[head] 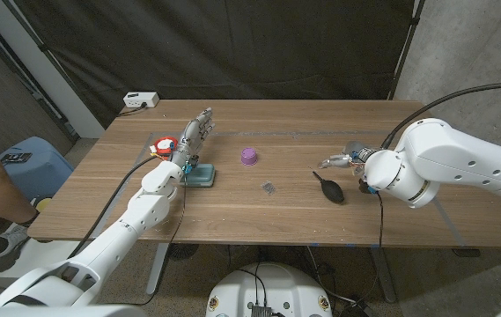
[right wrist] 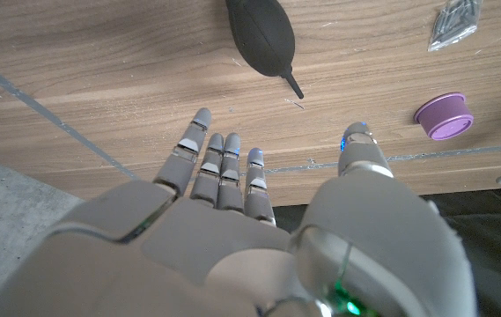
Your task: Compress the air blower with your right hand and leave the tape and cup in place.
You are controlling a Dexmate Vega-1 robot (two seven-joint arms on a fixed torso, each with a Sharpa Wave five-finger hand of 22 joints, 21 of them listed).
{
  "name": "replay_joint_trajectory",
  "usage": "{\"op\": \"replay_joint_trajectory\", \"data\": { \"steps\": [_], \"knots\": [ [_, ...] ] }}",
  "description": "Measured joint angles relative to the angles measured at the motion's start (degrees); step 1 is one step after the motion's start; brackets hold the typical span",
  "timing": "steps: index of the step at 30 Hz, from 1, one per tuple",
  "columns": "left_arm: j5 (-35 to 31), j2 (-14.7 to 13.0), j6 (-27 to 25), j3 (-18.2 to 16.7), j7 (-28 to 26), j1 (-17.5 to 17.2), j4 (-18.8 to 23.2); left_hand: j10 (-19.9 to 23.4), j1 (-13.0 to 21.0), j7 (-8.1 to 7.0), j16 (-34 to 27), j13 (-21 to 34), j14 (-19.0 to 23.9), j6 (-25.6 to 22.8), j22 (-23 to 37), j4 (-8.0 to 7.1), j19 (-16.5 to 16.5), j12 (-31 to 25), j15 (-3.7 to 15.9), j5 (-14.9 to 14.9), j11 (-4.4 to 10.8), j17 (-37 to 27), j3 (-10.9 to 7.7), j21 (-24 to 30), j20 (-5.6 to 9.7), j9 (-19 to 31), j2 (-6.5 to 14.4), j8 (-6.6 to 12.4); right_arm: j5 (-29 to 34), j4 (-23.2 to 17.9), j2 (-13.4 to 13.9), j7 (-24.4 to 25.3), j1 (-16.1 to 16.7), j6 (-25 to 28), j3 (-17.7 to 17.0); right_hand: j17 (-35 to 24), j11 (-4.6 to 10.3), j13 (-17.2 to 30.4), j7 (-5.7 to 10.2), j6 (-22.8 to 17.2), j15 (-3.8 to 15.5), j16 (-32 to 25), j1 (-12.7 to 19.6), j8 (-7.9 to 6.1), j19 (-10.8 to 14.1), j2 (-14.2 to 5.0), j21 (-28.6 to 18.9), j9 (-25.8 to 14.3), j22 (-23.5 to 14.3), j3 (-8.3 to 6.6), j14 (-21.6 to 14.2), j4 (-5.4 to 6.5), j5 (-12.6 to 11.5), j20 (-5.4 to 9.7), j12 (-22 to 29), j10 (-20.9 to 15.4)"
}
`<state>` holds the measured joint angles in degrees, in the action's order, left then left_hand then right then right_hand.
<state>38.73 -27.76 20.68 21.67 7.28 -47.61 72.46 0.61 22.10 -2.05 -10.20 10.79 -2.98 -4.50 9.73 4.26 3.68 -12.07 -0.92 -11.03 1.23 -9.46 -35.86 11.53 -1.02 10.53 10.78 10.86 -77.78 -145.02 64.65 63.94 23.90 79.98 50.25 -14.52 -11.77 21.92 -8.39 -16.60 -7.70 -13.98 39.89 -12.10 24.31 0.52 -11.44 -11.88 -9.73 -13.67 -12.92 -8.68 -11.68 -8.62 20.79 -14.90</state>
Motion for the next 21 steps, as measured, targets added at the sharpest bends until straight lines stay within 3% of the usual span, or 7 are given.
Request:
{"op": "replay_joint_trajectory", "data": {
  "steps": [21],
  "knots": [
    [0.33,-0.07,-0.73,0.10,0.79,0.60,-0.16,0.21,0.30,0.00,0.00,-0.01,0.00,0.00,0.00,0.00,0.00,0.00,0.00,0.00,-0.21,0.00,0.00,0.00,0.00,0.00,-0.31,0.00,1.63,0.50,-0.05,0.06,-4.03,0.00,7.33,-0.26,0.03,1.01,0.19,-0.42,0.04,-0.22,0.68,0.00,0.32,0.68,-0.03,0.01,0.00,0.00,-0.66,0.00,-0.45,-0.30,0.85,-0.43]
  ]
}}
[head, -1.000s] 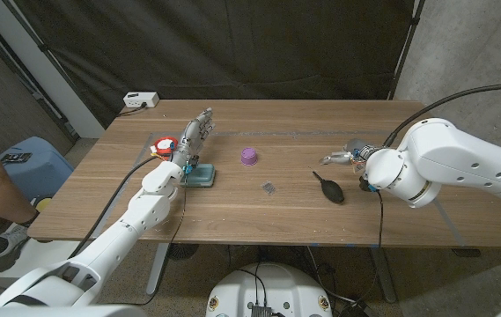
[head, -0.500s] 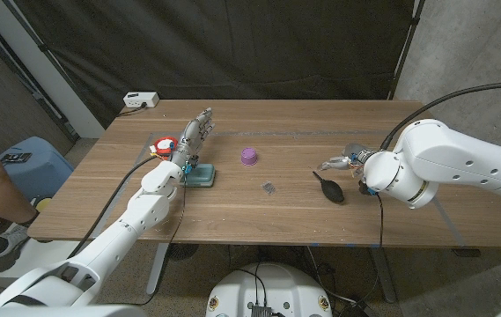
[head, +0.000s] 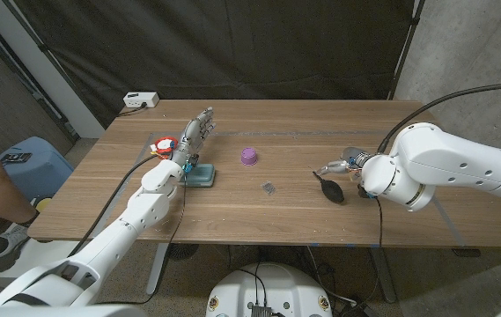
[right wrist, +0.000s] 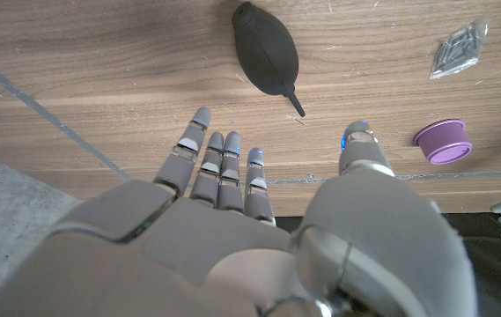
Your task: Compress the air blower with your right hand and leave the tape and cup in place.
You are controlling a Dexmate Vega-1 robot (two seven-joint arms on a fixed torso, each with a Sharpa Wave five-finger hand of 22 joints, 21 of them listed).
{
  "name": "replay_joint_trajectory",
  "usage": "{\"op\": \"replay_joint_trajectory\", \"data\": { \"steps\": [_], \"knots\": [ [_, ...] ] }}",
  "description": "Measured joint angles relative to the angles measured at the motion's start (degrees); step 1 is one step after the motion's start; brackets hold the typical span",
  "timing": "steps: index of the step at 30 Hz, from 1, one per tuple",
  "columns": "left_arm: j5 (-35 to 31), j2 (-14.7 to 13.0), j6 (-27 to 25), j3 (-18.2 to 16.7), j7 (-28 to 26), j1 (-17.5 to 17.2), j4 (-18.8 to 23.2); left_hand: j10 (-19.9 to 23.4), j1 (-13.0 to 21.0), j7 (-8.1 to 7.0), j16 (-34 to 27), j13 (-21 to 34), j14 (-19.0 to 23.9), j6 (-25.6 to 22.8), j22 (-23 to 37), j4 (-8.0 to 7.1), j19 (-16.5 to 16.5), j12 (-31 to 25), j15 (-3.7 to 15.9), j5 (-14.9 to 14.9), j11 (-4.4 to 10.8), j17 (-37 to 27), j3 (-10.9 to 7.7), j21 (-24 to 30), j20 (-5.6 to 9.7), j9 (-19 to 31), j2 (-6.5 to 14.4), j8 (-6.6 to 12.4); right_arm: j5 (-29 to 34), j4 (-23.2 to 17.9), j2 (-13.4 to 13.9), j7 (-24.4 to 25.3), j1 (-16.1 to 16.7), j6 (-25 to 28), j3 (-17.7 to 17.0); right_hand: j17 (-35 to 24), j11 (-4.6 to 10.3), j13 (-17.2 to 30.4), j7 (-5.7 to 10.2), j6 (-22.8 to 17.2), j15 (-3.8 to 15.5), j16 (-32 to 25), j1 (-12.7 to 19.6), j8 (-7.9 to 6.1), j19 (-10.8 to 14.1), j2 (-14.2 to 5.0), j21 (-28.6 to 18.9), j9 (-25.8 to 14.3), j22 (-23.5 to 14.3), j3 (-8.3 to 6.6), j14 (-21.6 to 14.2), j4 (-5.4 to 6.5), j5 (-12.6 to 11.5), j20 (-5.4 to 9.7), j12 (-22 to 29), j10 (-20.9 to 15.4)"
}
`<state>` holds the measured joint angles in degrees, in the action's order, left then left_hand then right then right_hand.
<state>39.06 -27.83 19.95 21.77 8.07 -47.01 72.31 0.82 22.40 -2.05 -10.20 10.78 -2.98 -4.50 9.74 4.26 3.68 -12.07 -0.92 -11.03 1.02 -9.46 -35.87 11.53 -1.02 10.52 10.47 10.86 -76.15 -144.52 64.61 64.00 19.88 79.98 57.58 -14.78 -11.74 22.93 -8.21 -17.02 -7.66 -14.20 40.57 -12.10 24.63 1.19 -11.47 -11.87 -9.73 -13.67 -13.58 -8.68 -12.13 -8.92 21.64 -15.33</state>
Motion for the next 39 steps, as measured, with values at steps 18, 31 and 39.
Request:
{"op": "replay_joint_trajectory", "data": {
  "steps": [18,31,39],
  "knots": [
    [0.25,0.13,-0.21,0.02,0.36,0.39,-0.62,0.00,0.23,0.00,0.00,0.00,0.00,0.00,0.00,0.00,0.31,0.00,0.00,0.00,0.00,0.00,0.00,0.00,-0.31,0.00,0.23,0.00,1.62,1.38,-0.99,0.01,-2.28,0.00,4.36,-0.27,0.31,1.06,-0.10,-1.33,0.21,-0.22,0.75,0.00,0.31,0.75,0.00,0.00,0.00,0.32,-0.63,-0.32,-0.44,-0.30,1.33,-0.91],
    [0.37,0.09,-0.33,-0.12,0.33,0.33,-0.65,0.00,0.23,0.00,0.00,0.00,0.00,0.00,0.00,0.00,0.31,0.00,0.00,0.00,0.01,0.00,0.00,0.00,-0.31,0.00,0.23,0.00,-0.50,3.18,-1.01,0.00,-6.20,0.00,9.25,-0.54,0.09,1.66,-0.09,-1.32,0.13,-0.22,0.75,0.00,0.07,0.75,-0.01,0.01,-0.22,0.41,-0.54,-0.23,-0.88,-0.53,1.33,-0.69],
    [0.52,0.05,-0.46,-0.17,0.31,0.27,-0.55,0.00,0.45,0.00,0.00,0.00,0.00,0.00,0.29,0.00,0.31,0.00,0.00,0.00,0.01,0.00,0.00,0.00,-0.31,0.00,0.01,0.00,-2.24,4.41,-1.10,0.01,-9.57,0.00,13.18,-0.80,0.09,1.99,-0.09,-1.31,-0.13,-0.22,0.75,0.00,-0.12,0.75,0.27,-0.24,-0.29,0.56,-0.26,-0.08,-0.88,-0.71,1.33,-0.69]
  ]
}}
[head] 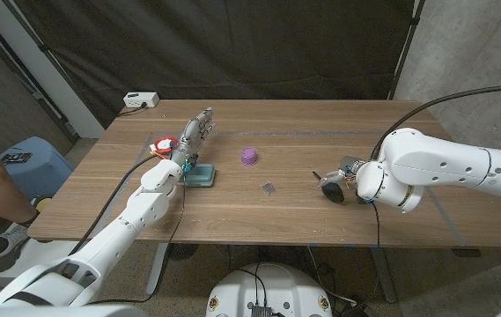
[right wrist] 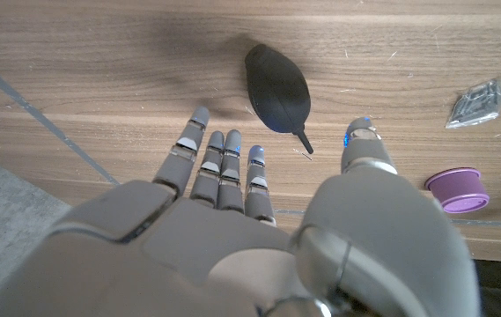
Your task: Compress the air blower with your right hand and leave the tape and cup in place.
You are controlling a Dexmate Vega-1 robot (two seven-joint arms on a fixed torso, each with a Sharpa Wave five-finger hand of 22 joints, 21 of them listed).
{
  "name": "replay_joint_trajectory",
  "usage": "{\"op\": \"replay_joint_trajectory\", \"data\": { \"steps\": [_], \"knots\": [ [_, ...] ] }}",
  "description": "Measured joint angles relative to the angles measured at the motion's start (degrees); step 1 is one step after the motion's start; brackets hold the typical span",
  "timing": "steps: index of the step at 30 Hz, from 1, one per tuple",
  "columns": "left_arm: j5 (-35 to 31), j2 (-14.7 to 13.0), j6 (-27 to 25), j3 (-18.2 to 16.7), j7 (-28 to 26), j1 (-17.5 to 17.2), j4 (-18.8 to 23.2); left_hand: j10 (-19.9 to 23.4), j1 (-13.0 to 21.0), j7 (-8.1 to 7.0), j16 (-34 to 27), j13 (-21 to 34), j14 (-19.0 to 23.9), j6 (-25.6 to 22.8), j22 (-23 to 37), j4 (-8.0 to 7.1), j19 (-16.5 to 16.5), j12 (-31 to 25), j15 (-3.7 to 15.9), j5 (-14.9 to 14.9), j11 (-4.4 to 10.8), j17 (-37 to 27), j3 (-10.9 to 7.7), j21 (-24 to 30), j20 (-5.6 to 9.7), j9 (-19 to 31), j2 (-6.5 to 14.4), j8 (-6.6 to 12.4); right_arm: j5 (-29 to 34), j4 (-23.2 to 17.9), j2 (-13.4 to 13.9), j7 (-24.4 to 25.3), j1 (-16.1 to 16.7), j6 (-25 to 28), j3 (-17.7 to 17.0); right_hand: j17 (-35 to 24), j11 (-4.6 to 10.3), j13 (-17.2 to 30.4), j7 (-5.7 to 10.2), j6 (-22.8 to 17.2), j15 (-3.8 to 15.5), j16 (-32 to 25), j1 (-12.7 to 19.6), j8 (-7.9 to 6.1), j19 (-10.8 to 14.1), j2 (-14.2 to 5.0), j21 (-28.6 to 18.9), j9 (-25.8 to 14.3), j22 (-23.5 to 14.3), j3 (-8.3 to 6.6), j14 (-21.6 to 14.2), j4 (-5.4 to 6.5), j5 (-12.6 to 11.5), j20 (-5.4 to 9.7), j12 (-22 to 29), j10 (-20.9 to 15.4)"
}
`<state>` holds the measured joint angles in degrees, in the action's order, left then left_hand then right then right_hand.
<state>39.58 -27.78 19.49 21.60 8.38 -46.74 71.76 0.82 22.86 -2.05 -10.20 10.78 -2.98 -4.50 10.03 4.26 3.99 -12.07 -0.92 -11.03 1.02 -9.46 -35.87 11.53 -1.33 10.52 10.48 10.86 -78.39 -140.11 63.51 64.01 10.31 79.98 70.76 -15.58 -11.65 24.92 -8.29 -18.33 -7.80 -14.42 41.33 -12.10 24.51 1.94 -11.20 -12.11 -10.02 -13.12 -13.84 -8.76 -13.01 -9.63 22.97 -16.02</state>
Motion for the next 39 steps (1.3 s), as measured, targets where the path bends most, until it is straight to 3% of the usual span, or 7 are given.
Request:
{"op": "replay_joint_trajectory", "data": {
  "steps": [16,39],
  "knots": [
    [0.45,0.21,-0.10,-0.07,0.61,0.29,-0.80,0.00,0.00,0.00,0.00,0.00,0.00,0.00,-0.01,-0.17,0.00,0.00,0.00,0.00,0.00,0.00,0.17,0.00,0.00,0.00,0.00,0.00,-2.90,1.77,-0.53,-0.01,-5.39,0.00,5.80,-0.14,-0.30,0.49,0.01,0.00,-0.30,0.00,0.30,0.00,-0.62,0.30,0.00,-0.03,0.01,0.00,0.30,0.00,-0.35,-0.62,0.45,0.31],
    [0.27,0.14,0.10,-0.16,-0.16,-0.39,0.32,0.00,0.00,0.00,0.00,-0.01,0.00,-0.62,-0.02,0.00,0.00,0.00,0.00,0.00,0.00,0.00,0.33,0.00,0.00,0.00,0.00,0.00,-1.54,3.40,-1.21,-0.01,-6.19,0.00,7.65,-0.53,-0.59,1.52,-0.02,-0.03,-0.30,0.00,1.07,0.00,-0.62,-0.01,-0.01,-0.02,0.02,0.00,-0.14,0.00,-0.78,-0.61,1.44,0.01]
  ]
}}
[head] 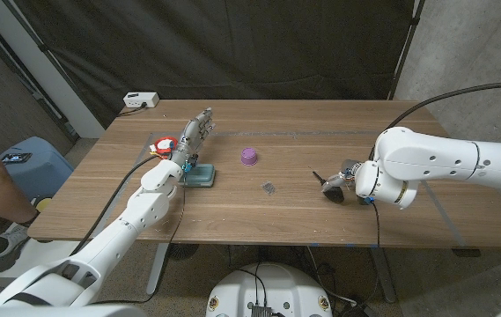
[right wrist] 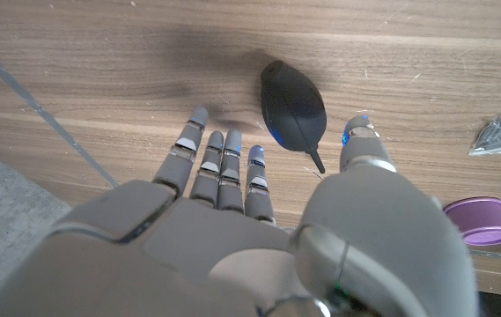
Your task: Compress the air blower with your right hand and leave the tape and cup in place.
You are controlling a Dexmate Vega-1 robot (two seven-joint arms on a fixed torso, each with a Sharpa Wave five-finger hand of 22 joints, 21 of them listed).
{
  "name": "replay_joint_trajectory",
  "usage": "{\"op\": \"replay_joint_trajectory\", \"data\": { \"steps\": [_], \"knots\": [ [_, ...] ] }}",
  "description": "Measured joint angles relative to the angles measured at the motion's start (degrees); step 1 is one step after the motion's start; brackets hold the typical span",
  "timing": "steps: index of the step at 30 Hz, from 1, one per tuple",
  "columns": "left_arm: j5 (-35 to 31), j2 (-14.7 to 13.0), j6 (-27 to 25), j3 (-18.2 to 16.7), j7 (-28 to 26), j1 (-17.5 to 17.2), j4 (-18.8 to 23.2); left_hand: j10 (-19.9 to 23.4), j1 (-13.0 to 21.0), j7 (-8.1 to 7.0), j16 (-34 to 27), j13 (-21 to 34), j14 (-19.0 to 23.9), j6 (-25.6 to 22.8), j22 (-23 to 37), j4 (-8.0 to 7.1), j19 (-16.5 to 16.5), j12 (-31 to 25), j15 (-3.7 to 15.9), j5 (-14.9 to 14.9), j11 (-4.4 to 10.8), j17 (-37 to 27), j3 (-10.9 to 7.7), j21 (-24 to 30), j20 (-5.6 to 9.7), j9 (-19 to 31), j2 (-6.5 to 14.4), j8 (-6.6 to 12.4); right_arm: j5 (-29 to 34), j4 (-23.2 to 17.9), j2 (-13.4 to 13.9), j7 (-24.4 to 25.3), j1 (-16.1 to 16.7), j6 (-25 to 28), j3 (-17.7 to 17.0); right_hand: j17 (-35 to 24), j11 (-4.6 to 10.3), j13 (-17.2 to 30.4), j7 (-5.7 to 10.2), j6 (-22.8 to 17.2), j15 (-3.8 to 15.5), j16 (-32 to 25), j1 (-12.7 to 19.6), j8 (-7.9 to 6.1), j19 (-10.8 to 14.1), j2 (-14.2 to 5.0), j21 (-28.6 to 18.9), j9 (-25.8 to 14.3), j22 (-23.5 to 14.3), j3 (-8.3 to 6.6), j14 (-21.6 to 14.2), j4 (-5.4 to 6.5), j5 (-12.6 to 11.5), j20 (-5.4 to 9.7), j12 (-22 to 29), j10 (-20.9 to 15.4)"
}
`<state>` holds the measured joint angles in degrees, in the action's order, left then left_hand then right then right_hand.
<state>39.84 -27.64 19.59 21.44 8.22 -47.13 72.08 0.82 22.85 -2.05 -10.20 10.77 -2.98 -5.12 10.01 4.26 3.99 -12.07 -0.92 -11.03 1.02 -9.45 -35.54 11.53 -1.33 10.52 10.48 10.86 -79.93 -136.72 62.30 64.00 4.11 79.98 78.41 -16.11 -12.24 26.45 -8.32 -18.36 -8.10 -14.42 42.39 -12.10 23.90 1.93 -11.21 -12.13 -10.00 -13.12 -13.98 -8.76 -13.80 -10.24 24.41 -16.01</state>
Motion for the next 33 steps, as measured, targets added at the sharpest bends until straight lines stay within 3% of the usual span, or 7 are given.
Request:
{"op": "replay_joint_trajectory", "data": {
  "steps": [14,33],
  "knots": [
    [-0.03,-0.03,0.23,-0.10,-0.22,-0.38,0.40,0.00,0.55,0.00,0.00,0.00,0.32,0.00,-0.16,0.00,0.00,0.00,-0.32,0.00,0.00,0.00,0.00,0.00,0.00,0.00,0.08,0.00,2.56,0.20,-1.06,0.00,0.10,0.00,0.87,-0.53,0.28,1.09,-0.19,-1.41,0.72,-0.42,1.44,0.00,0.23,-0.06,0.00,0.01,0.01,-0.17,-1.32,-0.17,-0.41,-0.22,1.25,-0.75],
    [0.18,0.26,0.24,0.15,1.08,0.56,-0.83,0.21,0.54,0.00,0.00,0.00,0.32,0.01,-0.15,0.00,0.00,0.00,-0.32,0.00,0.21,0.00,-0.01,0.00,0.00,0.00,0.08,0.00,5.77,0.08,-1.48,0.00,3.86,0.01,-1.28,-1.06,0.29,2.25,-0.07,-1.73,1.02,-0.85,2.27,0.00,0.22,-0.31,-0.01,-0.28,0.01,-0.17,-1.61,-0.17,-0.83,-0.21,1.89,-0.74]
  ]
}}
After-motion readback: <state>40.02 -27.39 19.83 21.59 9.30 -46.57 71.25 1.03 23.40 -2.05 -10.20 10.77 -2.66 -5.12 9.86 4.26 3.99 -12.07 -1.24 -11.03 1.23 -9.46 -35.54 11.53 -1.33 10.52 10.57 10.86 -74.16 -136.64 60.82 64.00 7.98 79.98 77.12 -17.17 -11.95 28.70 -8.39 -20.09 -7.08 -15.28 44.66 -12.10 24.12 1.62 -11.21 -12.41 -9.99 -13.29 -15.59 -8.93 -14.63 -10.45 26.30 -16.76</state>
